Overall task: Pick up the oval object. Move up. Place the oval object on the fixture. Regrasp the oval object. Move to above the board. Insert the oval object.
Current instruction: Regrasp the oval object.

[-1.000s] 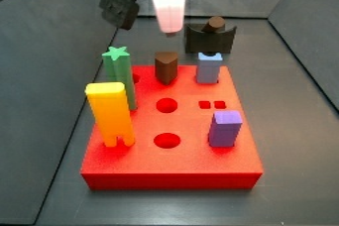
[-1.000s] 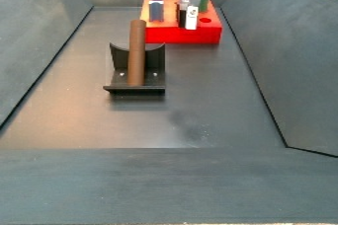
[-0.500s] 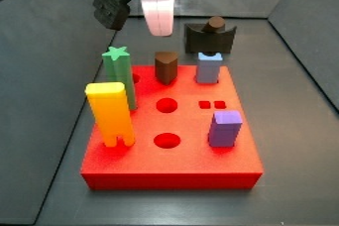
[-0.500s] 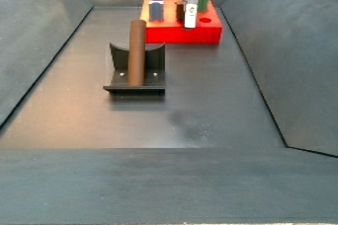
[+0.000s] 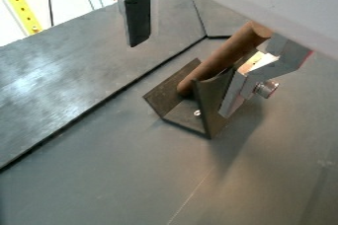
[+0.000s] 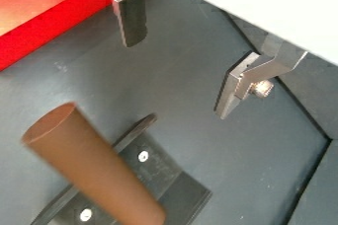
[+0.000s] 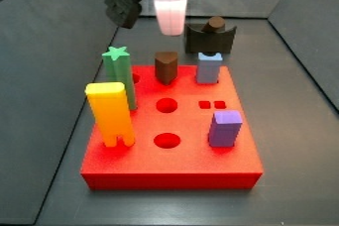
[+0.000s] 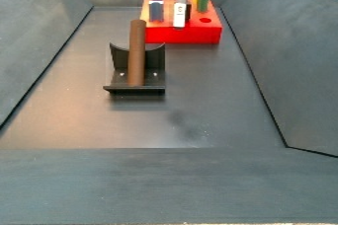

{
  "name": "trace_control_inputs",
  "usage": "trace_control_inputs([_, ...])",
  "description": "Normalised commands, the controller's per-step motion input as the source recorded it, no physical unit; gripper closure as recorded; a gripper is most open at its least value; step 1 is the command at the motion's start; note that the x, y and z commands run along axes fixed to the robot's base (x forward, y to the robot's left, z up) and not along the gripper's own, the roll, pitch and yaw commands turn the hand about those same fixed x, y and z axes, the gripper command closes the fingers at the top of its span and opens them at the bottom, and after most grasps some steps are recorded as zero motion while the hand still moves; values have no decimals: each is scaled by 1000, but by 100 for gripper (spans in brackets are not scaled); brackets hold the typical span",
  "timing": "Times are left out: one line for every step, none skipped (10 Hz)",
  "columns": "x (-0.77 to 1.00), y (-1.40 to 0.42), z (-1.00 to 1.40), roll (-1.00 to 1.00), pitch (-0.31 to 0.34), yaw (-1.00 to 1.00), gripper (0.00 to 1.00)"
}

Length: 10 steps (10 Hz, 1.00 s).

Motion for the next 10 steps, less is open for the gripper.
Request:
trace_control_inputs([1000,-25,-21,88,140,61,0])
trace_control_inputs([1000,-29,-26,84,128,61,0])
trace_control_inputs([1000,-30,-27,84,114,58,0])
trace_control_inputs([1000,-31,-29,89,108,55,0])
trace_control_inputs([1000,-36,-33,92,103,49,0])
trace_control_inputs([1000,-31,-34,96,98,42,0])
trace_control_inputs([995,-34,-42,100,94,36,0])
trace_control_inputs([922,-31,-40,107,92,35,0])
trace_control_inputs([834,-28,-41,117,94,29,0])
trace_control_inputs([775,-27,-39,117,89,28,0])
